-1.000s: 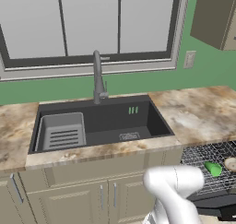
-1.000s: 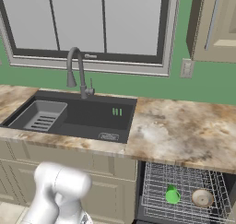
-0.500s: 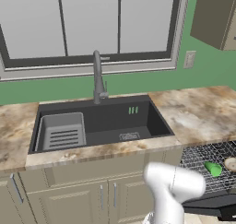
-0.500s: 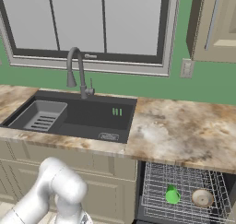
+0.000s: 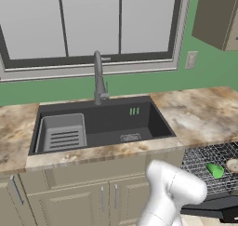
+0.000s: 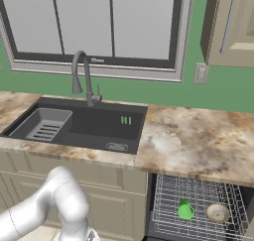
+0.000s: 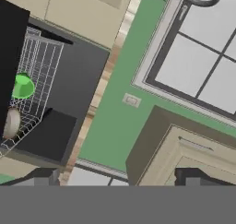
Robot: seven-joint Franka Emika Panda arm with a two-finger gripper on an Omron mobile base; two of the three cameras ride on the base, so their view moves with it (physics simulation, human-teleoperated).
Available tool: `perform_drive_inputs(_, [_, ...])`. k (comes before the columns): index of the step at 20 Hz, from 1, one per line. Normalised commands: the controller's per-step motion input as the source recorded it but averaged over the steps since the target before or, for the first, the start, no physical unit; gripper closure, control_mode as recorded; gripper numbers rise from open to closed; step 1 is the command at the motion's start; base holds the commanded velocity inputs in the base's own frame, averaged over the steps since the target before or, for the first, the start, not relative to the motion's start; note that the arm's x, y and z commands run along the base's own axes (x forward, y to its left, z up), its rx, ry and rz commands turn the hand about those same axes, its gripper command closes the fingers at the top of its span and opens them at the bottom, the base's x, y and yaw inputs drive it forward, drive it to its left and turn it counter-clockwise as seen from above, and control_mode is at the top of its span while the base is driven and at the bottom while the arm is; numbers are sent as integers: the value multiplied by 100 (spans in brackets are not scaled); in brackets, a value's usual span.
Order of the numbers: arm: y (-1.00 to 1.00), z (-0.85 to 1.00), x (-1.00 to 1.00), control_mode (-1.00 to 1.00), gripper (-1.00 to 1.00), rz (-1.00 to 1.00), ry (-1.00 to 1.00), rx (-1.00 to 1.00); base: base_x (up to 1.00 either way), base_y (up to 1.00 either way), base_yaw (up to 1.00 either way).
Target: Pick up the cup and bowl from the counter, place them in the dishwasher, and close the dishwasher door.
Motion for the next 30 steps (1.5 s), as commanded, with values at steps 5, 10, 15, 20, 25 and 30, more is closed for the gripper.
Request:
perform_drive_inputs(5, [-10,-12,37,-100,-100,-7,0,-7,0,0,0])
perform_drive_inputs(10, [-14,-40,-13,-100,-100,1,-4,-9,0,0,0])
perform_drive_inputs(15, [-21,-41,-50,-100,-100,8,-11,-13,0,0,0])
perform_drive_inputs(20, [-22,-23,-32,-100,-100,9,-11,-15,0,0,0])
perform_drive_inputs(25, [-15,-8,-5,-100,-100,2,-10,-12,0,0,0])
perform_drive_inputs(30, [-14,-7,0,-100,-100,0,-9,-12,0,0,0])
